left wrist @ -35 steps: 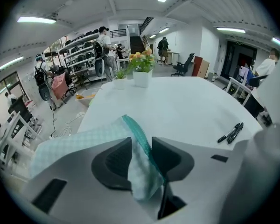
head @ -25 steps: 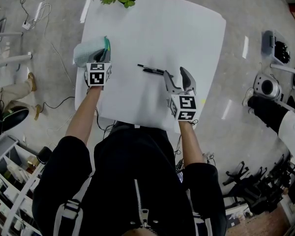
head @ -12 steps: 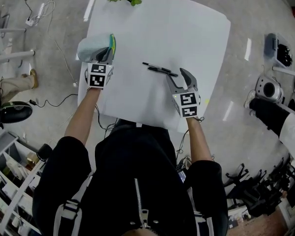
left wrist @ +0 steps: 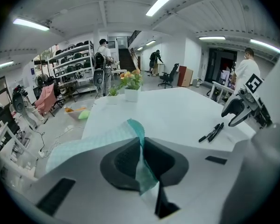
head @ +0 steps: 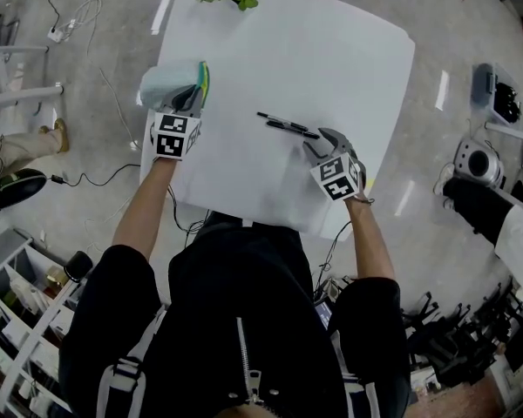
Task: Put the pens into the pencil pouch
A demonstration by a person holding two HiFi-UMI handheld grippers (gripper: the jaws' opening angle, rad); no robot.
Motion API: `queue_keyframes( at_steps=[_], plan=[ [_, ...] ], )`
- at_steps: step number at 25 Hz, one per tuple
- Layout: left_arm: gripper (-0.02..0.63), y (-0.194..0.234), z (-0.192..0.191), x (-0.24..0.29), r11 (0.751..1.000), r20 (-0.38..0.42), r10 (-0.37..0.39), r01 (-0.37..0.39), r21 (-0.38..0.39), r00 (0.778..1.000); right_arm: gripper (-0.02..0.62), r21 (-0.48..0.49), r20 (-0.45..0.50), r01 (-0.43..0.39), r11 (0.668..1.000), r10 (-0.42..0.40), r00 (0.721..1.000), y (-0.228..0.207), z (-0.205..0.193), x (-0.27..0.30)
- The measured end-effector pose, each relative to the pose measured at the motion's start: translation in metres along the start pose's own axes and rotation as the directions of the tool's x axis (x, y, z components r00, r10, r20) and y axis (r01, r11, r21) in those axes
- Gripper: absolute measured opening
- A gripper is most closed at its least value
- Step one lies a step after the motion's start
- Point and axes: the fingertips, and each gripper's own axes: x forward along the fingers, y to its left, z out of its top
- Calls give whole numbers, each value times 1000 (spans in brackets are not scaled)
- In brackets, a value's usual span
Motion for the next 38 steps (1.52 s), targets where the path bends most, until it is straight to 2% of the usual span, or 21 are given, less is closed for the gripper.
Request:
queue_keyframes(
  at_steps=[6,17,26,38],
  plan=[
    [46,0,-1,-2,1000,1,-16,16,0,1000,184,-106,-58,-68,992,62,996,2,-8,12],
    [46,-1,-3,-8,999,11,-35,35,-19,999,94,-179,-143,-130,975,105,984,1,-29,20],
    [46,0,-6,-10,999,13,-32,32,-22,999,67,-272,-115,-150,950,123,986,9,-27,18],
    [46,2,-3,-13,999,30,-34,34,-26,999,66,-265,-47,-142,954,135,990,16,-1,-1]
  ],
)
